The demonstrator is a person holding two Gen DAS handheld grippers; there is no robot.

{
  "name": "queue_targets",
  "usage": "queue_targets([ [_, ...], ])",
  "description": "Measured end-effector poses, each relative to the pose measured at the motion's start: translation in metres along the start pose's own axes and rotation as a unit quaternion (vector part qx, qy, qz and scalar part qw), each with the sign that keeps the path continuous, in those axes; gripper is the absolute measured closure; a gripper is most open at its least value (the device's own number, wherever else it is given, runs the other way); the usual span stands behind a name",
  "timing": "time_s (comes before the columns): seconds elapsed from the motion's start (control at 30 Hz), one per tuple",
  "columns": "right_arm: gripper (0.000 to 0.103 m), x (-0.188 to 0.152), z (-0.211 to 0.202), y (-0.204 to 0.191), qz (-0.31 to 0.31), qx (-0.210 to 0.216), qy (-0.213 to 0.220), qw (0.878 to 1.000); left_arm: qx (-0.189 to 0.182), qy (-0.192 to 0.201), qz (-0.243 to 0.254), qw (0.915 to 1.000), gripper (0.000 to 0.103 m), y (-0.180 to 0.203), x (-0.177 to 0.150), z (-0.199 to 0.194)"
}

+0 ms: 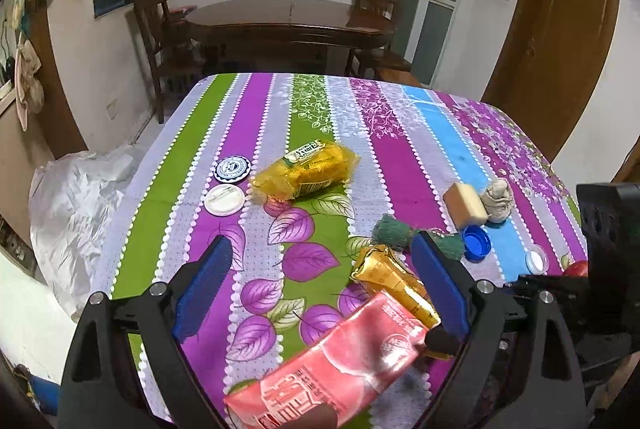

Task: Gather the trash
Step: 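Move both tools back from the bin over the table, then grasp the gold packet with the right tool and lift it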

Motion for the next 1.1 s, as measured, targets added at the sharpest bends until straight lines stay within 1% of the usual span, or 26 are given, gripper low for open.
queue_targets([
  [0.03, 0.038, -0.001, 0.001, 0.004, -0.008, -0.014, 0.004, 1.0, -0.002, 0.0, 0.0, 1.0, 0.015, -0.002, 0.0, 0.002],
  [0.07, 0.037, 0.0, 0.004, 0.007, -0.014, -0.016, 0.007, 1.0, -0.006, 0.0, -0.003, 1.0, 0.015, -0.004, 0.001, 0.004],
  [0.1, 0.035, 0.0, 0.005, 0.01, -0.012, -0.012, 0.008, 1.0, -0.008, 0.0, -0.007, 0.9999, 0.015, -0.006, 0.001, 0.006],
  [0.2, 0.035, -0.001, 0.007, 0.012, -0.017, -0.004, 0.005, 1.0, -0.011, -0.005, -0.013, 0.9998, 0.014, -0.012, 0.002, 0.014],
  [0.23, 0.038, -0.003, 0.005, 0.011, -0.02, 0.0, 0.001, 1.0, -0.012, -0.007, -0.014, 0.9998, 0.014, -0.014, 0.003, 0.017],
  [0.27, 0.047, -0.009, 0.0, 0.008, -0.035, 0.005, -0.005, 0.999, -0.014, -0.007, -0.016, 0.9997, 0.014, -0.015, 0.004, 0.018],
  [0.33, 0.048, -0.018, -0.008, 0.003, -0.067, -0.013, -0.006, 0.998, -0.019, -0.003, -0.024, 0.9995, 0.014, -0.019, 0.006, 0.02],
  [0.37, 0.049, -0.027, -0.01, 0.002, -0.092, -0.036, -0.012, 0.995, -0.02, -0.002, -0.029, 0.9994, 0.014, -0.021, 0.006, 0.021],
  [0.4, 0.055, -0.036, -0.012, 0.002, -0.113, -0.05, -0.013, 0.992, -0.023, -0.001, -0.036, 0.9991, 0.014, -0.023, 0.008, 0.024],
  [0.5, 0.06, -0.05, -0.028, 0.008, -0.116, -0.056, -0.005, 0.992, -0.029, -0.002, -0.043, 0.9986, 0.014, -0.024, 0.011, 0.028],
  [0.57, 0.062, -0.06, -0.04, 0.014, -0.119, -0.062, 0.004, 0.991, -0.034, -0.009, -0.025, 0.9991, 0.014, -0.017, 0.013, 0.032],
  [0.63, 0.063, -0.071, -0.05, 0.02, -0.118, -0.065, 0.004, 0.991, -0.049, -0.025, 0.012, 0.9984, 0.014, -0.001, 0.014, 0.039],
  [0.73, 0.064, -0.084, -0.069, 0.034, -0.11, -0.07, 0.01, 0.991, -0.065, -0.051, 0.076, 0.9937, 0.014, 0.028, 0.014, 0.05],
  [0.8, 0.063, -0.087, -0.084, 0.042, -0.104, -0.079, 0.022, 0.991, -0.069, -0.068, 0.107, 0.9896, 0.014, 0.043, 0.014, 0.059],
  [0.83, 0.063, -0.087, -0.087, 0.043, -0.1, -0.08, 0.027, 0.991, -0.067, -0.076, 0.113, 0.9883, 0.014, 0.047, 0.015, 0.064],
  [0.87, 0.063, -0.087, -0.092, 0.046, -0.09, -0.074, 0.031, 0.993, -0.066, -0.089, 0.118, 0.9869, 0.011, 0.052, 0.018, 0.071],
  [0.9, 0.058, -0.086, -0.094, 0.048, -0.082, -0.067, 0.034, 0.994, -0.066, -0.098, 0.119, 0.9858, 0.009, 0.056, 0.02, 0.077],
  [0.93, 0.053, -0.085, -0.097, 0.05, -0.071, -0.06, 0.038, 0.995, -0.067, -0.104, 0.12, 0.985, 0.008, 0.059, 0.022, 0.081],
  [0.97, 0.043, -0.084, -0.097, 0.052, -0.064, -0.055, 0.041, 0.996, -0.065, -0.112, 0.122, 0.9839, 0.006, 0.063, 0.024, 0.086],
  [1.0, 0.039, -0.083, -0.097, 0.052, -0.057, -0.052, 0.044, 0.996, -0.059, -0.12, 0.126, 0.983, 0.006, 0.066, 0.025, 0.09],
  [1.1, 0.035, -0.078, -0.092, 0.051, -0.039, -0.042, 0.047, 0.997, -0.044, -0.137, 0.157, 0.9769, 0.006, 0.08, 0.024, 0.1],
])
Point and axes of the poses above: each gripper's, at about its wrist camera, not at the fingertips, and z roughly the way its jaws point, y to its right, x to its top, the point moved 5 cm from there along z, roughly the way its jaws point, and after that the axes turned 13 degrees about z, right-handed, at the moved point
